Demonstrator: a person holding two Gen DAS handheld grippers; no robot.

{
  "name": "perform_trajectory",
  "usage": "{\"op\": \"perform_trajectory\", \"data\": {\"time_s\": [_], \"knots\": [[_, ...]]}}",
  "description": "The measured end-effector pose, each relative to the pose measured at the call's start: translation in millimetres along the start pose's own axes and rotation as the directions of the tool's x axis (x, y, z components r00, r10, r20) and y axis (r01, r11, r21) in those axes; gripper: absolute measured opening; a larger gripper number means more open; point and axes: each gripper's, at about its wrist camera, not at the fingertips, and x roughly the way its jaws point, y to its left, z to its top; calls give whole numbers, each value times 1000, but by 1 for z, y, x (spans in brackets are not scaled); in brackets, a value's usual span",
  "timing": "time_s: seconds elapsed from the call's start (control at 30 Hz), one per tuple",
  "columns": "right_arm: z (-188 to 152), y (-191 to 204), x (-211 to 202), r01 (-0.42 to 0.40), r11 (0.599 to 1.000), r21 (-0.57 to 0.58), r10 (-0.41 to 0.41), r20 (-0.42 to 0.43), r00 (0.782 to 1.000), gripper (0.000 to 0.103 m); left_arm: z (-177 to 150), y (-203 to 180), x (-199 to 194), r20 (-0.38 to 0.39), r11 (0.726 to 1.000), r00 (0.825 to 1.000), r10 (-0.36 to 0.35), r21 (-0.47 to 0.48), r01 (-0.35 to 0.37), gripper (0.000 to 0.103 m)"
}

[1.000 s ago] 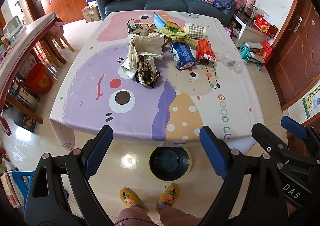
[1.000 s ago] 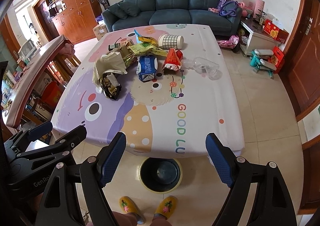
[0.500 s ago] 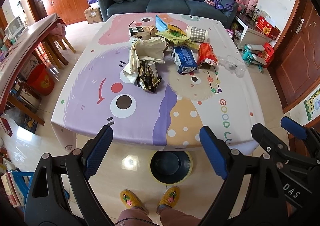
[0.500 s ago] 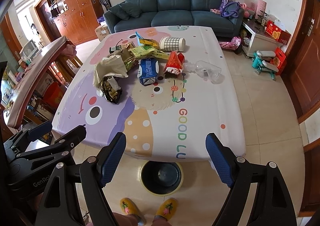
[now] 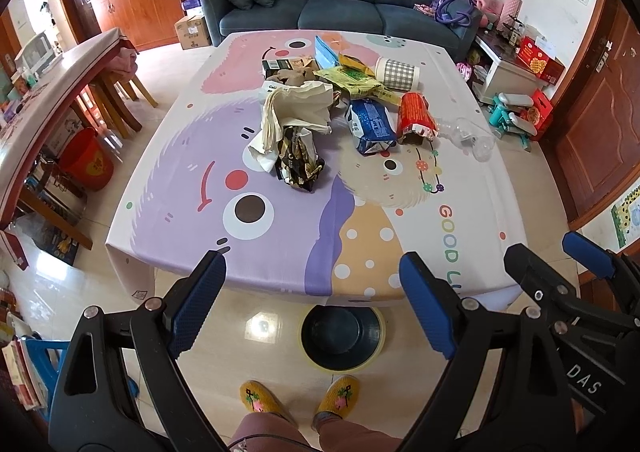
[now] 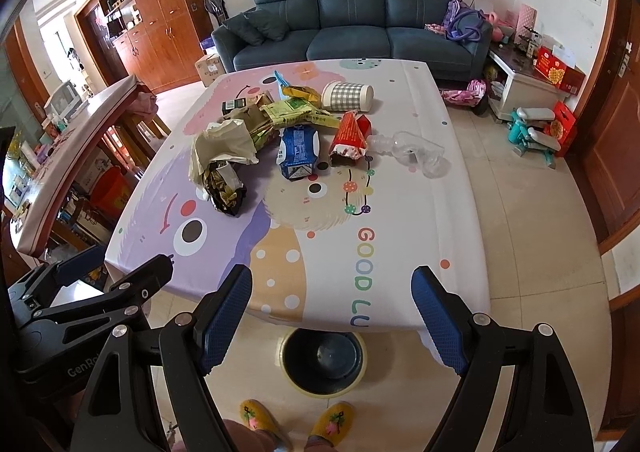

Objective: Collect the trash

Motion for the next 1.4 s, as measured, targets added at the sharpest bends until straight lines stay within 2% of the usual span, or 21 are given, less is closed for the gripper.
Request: {"op": "perform_trajectory", "data": {"time_s": [0.4,0.7,0.9,1.1,1.33,1.4], "knots": [[4,2,-5,-33,999,-23,34,31,999,84,6,5,-6,8,999,1000,26,-21,-26,87],[32,14,14,-10,1000,2,10,33,999,84,46,48,13,25,996,999,36,-77,-33,87],[61,26,47,2,997,74,-1,-3,1000,84,89,88,51,-31,996,1000,-4,-90,2,87],[90,48,88,22,990,143,-15,-47,999,83,138,104,108,-123,998,990,-63,-14,62,87],[97,66,143,25,972,232,3,-119,993,82,174,76,183,-248,974,963,-108,165,152,87],[97,72,156,8,968,250,26,-131,991,82,180,70,203,-291,965,947,-135,178,192,79]]}}
